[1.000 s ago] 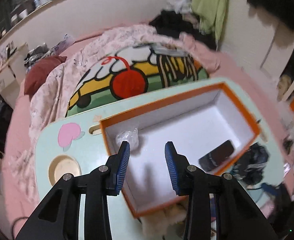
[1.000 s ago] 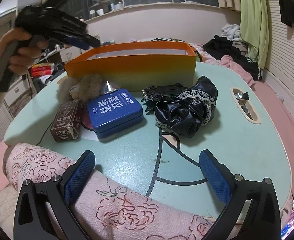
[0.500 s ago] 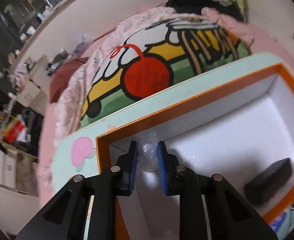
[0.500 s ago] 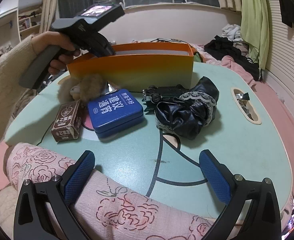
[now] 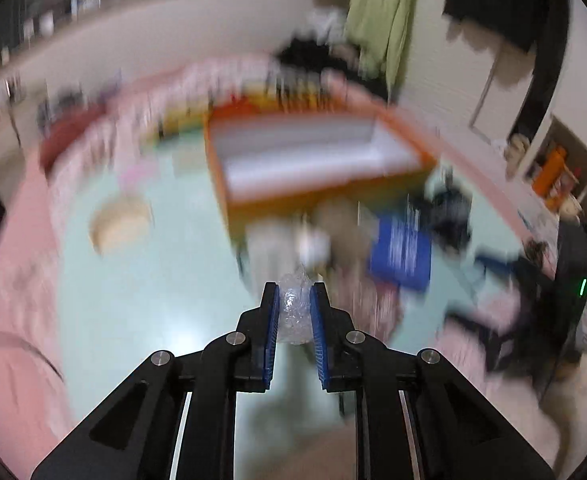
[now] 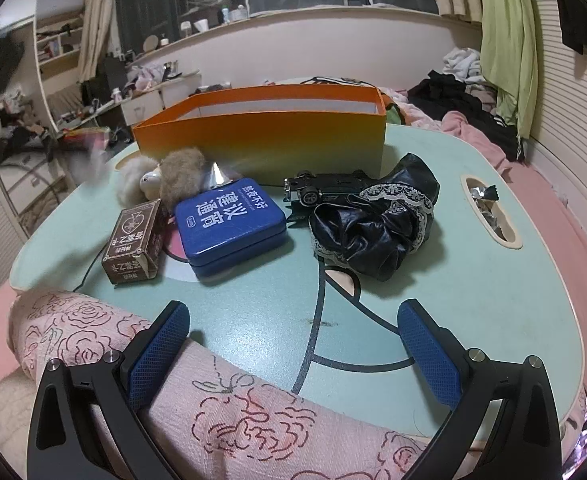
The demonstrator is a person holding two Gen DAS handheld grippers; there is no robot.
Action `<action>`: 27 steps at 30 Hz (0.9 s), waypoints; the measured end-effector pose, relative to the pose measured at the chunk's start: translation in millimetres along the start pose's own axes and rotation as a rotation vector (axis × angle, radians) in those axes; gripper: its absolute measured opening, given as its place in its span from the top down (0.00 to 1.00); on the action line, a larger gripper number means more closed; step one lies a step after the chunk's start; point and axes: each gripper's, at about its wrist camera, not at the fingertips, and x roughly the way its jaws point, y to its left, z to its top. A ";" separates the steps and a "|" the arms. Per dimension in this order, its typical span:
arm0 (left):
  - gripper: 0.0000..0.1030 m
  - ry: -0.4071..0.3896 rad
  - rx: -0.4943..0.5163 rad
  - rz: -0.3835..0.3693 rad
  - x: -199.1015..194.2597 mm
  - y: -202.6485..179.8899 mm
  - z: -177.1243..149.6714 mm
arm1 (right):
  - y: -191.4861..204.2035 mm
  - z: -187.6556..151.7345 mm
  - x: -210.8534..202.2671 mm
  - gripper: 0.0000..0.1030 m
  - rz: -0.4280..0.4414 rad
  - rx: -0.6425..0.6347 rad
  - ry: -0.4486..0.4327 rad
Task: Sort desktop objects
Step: 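Grasp the clear plastic bag and set it beside the pompoms, left tool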
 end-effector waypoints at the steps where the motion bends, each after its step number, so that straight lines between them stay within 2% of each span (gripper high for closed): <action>1: 0.84 0.031 -0.024 -0.004 10.1 2.0 -6.6 | -0.2 -0.3 -0.3 0.00 0.000 0.000 0.000; 2: 0.83 -0.014 -0.027 -0.004 12.9 -0.2 -9.3 | 1.6 -0.4 0.3 0.00 -0.001 -0.001 0.000; 4: 0.83 -0.055 -0.017 0.016 16.5 -10.1 -6.6 | 0.4 -0.5 -0.4 0.00 0.001 0.002 0.000; 7: 0.82 -0.138 -0.034 -0.072 15.0 -20.3 0.9 | 0.6 -0.6 -0.6 0.00 0.001 0.000 0.000; 8: 0.73 -0.145 -0.035 -0.080 13.9 -21.1 0.0 | 1.2 -0.6 -0.3 0.00 0.001 0.000 0.000; 9: 0.56 -0.150 -0.037 -0.069 11.5 -22.4 -1.0 | -2.2 -1.9 -1.5 0.00 0.003 0.000 0.000; 10: 0.46 -0.172 -0.033 -0.049 6.3 -22.4 -3.6 | -0.6 -1.8 -0.9 0.00 0.003 -0.001 0.000; 11: 0.29 -0.209 -0.027 -0.031 1.7 -23.6 -7.2 | -2.0 -2.0 -1.4 0.00 0.003 -0.001 0.000; 12: 0.19 -0.251 -0.025 -0.005 -4.7 -22.4 -11.8 | -1.6 -1.9 -1.2 0.00 0.003 -0.001 0.000; 13: 0.19 -0.297 -0.021 0.034 -12.9 -21.3 -21.4 | -2.3 -2.0 -1.4 0.00 0.003 -0.001 0.000; 14: 0.19 -0.303 -0.013 0.048 -16.0 -21.1 -25.8 | -1.2 -1.9 -0.9 0.00 0.003 -0.001 0.000; 16: 0.19 -0.253 0.012 0.058 -13.5 -18.4 -37.1 | -2.4 -2.2 -1.5 0.00 0.004 -0.001 0.000; 19: 0.19 -0.186 0.002 0.117 7.8 -18.0 -58.4 | -2.6 -2.2 -1.4 0.00 0.004 -0.001 0.000; 20: 0.15 -0.163 0.006 0.127 20.3 -20.5 -65.2 | -2.6 -2.2 -1.3 0.00 0.004 -0.001 0.000; 21: 0.13 -0.229 0.048 0.181 23.8 -29.3 -71.6 | -1.7 -2.3 -1.7 0.00 0.001 -0.006 -0.001; 23: 0.13 -0.249 0.013 0.184 29.6 -32.3 -72.8 | -1.6 -1.6 -1.2 0.00 0.001 -0.005 0.001; 27: 0.10 -0.195 -0.002 0.199 41.5 -30.1 -59.2 | -1.3 -1.1 -1.3 0.00 0.002 -0.004 0.000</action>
